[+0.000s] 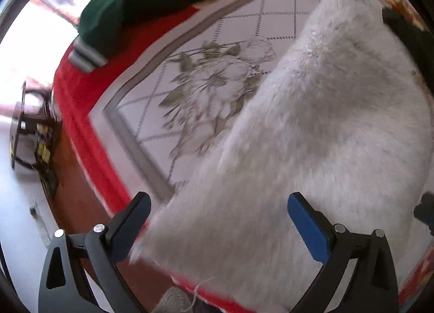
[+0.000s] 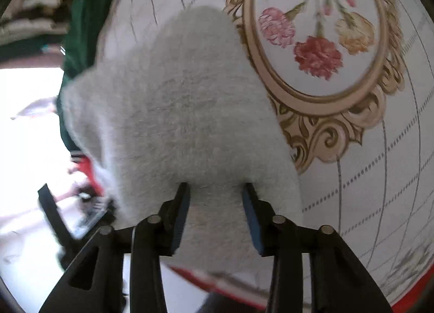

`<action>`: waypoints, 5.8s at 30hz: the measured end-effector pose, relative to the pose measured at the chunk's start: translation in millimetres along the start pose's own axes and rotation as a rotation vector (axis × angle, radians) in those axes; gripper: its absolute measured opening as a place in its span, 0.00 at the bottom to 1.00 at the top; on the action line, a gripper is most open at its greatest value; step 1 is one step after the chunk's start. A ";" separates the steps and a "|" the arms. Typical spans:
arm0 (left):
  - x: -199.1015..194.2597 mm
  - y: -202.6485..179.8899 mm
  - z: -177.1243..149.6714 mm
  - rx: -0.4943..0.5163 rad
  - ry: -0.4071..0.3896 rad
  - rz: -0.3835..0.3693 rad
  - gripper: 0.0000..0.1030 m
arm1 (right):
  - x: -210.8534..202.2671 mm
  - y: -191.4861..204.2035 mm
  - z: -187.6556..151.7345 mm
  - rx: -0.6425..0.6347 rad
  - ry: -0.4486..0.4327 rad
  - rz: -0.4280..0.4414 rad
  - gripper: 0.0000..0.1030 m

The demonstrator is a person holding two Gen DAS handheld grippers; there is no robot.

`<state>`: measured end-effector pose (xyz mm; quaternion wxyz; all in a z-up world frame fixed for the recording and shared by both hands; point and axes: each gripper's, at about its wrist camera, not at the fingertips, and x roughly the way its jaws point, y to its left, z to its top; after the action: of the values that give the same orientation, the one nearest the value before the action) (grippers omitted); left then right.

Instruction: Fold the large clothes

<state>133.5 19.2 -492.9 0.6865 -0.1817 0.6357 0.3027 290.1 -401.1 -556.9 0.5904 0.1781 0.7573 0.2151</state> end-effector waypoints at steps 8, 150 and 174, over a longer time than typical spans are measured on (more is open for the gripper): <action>-2.3 19.9 -37.8 -0.087 0.068 -0.050 1.00 | 47.8 -26.5 36.4 -0.124 0.057 0.131 0.77; -491.7 -90.4 -0.6 0.573 -0.718 -0.418 1.00 | -514.4 291.9 -293.7 -0.024 -1.101 -0.733 0.85; -503.7 -76.8 -16.7 0.568 -0.748 -0.435 1.00 | -527.6 299.3 -312.7 -0.099 -1.115 -0.669 0.91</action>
<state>166.1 -142.0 -10.3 0.9362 0.0046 0.3513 0.0125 117.5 -460.9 100.6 0.9374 -0.0097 0.3409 -0.0703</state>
